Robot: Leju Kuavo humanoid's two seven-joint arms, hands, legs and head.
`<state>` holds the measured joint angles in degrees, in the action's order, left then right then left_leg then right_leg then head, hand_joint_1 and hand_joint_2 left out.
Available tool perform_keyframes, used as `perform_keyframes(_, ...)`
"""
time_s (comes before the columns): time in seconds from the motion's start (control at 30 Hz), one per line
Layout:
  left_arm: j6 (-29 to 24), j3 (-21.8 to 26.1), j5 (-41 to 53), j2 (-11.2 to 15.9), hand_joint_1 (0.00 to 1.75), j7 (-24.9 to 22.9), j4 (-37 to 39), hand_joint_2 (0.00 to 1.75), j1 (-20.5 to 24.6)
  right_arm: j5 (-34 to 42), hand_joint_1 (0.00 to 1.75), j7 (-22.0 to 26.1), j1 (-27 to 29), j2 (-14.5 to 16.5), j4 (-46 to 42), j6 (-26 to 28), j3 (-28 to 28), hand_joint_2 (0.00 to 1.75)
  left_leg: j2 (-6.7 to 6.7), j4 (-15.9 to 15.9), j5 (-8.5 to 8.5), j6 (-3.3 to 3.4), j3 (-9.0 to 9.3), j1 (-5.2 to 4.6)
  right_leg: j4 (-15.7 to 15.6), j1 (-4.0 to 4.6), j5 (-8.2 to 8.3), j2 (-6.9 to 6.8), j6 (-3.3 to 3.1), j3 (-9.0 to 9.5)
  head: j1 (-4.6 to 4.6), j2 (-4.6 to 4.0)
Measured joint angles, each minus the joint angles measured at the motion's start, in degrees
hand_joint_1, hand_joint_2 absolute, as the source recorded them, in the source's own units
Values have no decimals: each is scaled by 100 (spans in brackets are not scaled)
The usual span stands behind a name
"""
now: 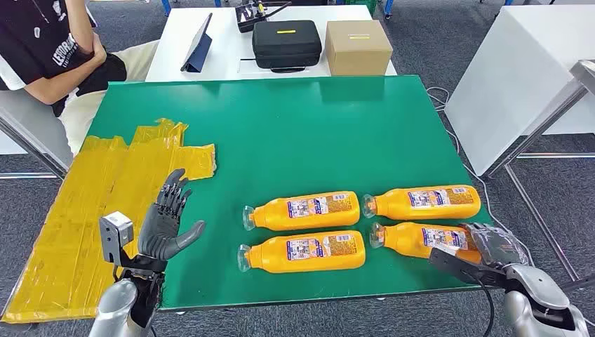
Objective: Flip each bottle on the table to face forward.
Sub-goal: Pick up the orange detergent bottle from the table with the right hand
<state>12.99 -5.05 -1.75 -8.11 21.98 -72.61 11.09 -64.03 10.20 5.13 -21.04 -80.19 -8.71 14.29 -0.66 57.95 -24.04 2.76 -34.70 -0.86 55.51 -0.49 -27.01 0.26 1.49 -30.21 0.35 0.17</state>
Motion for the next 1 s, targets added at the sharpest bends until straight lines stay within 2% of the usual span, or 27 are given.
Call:
perform_keyframes(0.27, -37, 1, 16, -19, 0, 11, 0, 175, -7, 520, 175, 455, 0, 307, -154, 514, -52, 175, -2, 0, 0, 0, -1, 0, 1, 1, 0, 0, 0, -2, -2, 0)
perform_keyframes(0.67, -48, 2, 24, -42, 0, 11, 34, 175, 5, 885, 175, 689, -15, 535, -366, 611, -64, 175, -3, 0, 0, 0, -7, 0, 1, 0, -1, 0, -1, -7, -1, 1)
perform_keyframes(0.8, -61, 2, 26, -57, 0, 12, 105, 175, 59, 1490, 175, 911, -134, 610, -394, 656, -28, 175, -1, 0, 0, 0, -6, -1, 1, -1, 0, 0, 0, -7, -2, 1)
perform_keyframes(1.0, -155, 3, 32, -92, 0, 9, 213, 175, 94, 2978, 175, 1137, -395, 877, -393, 633, 241, 175, -2, 0, 1, 0, -8, -1, 2, 0, 0, 0, 0, -8, -1, 0)
